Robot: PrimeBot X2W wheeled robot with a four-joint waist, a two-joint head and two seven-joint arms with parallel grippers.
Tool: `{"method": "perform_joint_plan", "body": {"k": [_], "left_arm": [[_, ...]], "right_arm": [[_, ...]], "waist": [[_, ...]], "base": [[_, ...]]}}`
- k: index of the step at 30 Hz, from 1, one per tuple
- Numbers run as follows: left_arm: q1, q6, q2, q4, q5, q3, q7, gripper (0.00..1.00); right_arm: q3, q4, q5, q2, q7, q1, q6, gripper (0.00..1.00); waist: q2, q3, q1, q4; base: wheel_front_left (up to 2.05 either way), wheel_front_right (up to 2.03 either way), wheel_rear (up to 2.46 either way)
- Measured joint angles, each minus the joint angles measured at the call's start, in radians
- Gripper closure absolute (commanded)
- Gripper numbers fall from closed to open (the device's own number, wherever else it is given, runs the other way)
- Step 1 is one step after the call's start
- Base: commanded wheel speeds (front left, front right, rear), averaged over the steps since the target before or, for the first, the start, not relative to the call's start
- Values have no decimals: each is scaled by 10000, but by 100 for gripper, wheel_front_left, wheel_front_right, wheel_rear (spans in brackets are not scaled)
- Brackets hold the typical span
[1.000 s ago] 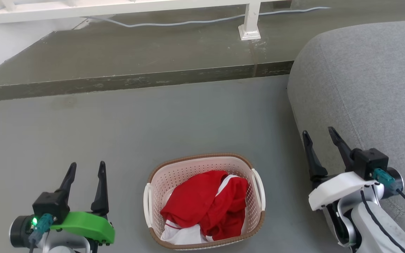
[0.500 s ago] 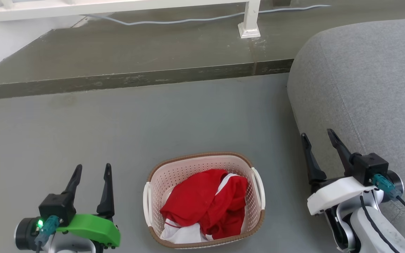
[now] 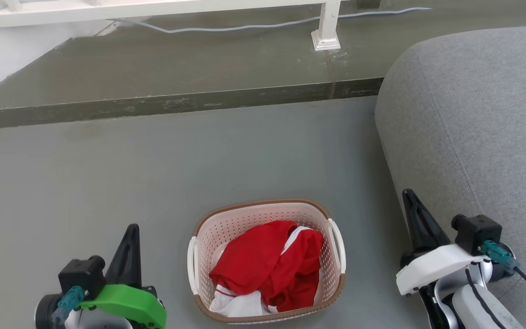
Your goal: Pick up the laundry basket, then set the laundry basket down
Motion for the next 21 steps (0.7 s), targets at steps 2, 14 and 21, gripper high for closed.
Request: {"method": "perform_joint_plan", "body": {"k": [2, 14, 21], "left_arm": [[84, -56, -33, -19, -305, 17, 0, 100], [116, -263, -130, -15, -1973, 435, 309, 100], [115, -418, -151, 67, -2951, 696, 520, 100]], "right_arm": [[-48, -46, 224, 33, 0, 22, 59, 100], [-616, -125, 2121, 228, 372, 34, 309, 100], [-922, -125, 3097, 257, 602, 33, 407, 100]], "waist": [[0, -30, 0, 22], [0, -159, 0, 132], [0, -226, 0, 188]], "base": [[0, 0, 0], [0, 0, 0], [0, 0, 0]]}}
